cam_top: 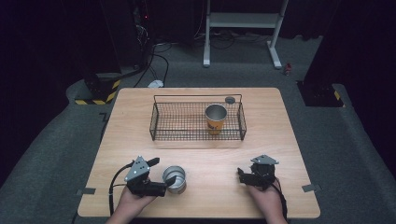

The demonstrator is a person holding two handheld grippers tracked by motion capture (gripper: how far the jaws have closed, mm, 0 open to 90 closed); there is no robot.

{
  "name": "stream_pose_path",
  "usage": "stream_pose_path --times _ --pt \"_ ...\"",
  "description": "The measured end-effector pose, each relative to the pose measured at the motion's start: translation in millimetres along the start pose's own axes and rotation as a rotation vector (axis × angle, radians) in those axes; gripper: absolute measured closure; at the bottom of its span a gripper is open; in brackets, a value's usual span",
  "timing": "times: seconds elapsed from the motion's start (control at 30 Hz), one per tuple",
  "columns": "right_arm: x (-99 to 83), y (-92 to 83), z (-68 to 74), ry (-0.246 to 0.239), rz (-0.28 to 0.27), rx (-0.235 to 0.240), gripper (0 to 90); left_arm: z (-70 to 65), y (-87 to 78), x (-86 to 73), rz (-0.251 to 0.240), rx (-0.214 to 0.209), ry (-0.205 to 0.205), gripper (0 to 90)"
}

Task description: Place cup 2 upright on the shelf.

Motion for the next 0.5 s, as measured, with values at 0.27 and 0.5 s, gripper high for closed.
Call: stream_pose_path --times 0.27,0.5 --pt "0.0 0.0 0.1 -0.001 0.000 -0.001 12.9 -8.9 6.2 0.5 0.014 -0.036 0.015 1.4" --pt "-0.1 -0.2 0.2 0.000 0.001 -0.002 13.1 -10.0 10.5 -1.3 0.034 -0.021 0.050 0.5"
Point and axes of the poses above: each handheld gripper's, and its own axes: y roughly forward along the jaws, x roughly out of its top, z roughly to its left, the point moved 1 cm from there along y, roughly forward along the jaws, and after that the axes turned 1 degree about y, right-handed, at the moved point
